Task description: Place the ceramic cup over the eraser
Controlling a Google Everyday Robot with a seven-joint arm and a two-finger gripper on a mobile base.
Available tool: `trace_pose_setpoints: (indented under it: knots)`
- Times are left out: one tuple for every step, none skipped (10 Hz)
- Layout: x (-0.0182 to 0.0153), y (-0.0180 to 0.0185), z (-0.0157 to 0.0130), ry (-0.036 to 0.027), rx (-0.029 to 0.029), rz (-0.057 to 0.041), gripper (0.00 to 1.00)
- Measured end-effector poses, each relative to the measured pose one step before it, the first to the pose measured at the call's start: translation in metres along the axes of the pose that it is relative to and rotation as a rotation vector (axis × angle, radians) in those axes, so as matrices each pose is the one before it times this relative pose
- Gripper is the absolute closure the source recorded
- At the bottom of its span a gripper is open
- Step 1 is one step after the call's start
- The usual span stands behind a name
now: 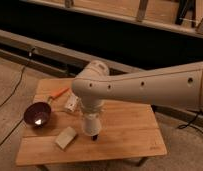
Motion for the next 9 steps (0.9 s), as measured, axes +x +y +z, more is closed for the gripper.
trace_pose_setpoints:
  knots:
    - [0.00032,-0.00226,0.00542,0.01128,0.00337,0.00003,0.91]
    - [0.00104,-0.00196,0.00348,0.00941,0.0034,0.00144,0.91]
    - [0.00116,-0.00199,0.00252,0.00706,0.00368,0.00184,0.91]
    - [0.00182,-0.00246,0.00435,0.01058,0.00409,0.00253,0.91]
    - [0.00123,-0.00102,0.00286,0.00667,0.0005,0.00203,0.91]
    - [0.00202,-0.00038,0.0043,0.01118,-0.00149,0.0022,0.91]
    - [0.00207,0.0009,0.00498,0.01242,-0.00377,-0.00142,0.91]
    - [0.00064,0.00097,0.00368,0.0056,-0.00467,-0.00371,0.91]
    - [0.00052,0.0023,0.00559,0.00704,-0.00613,-0.00805,0.91]
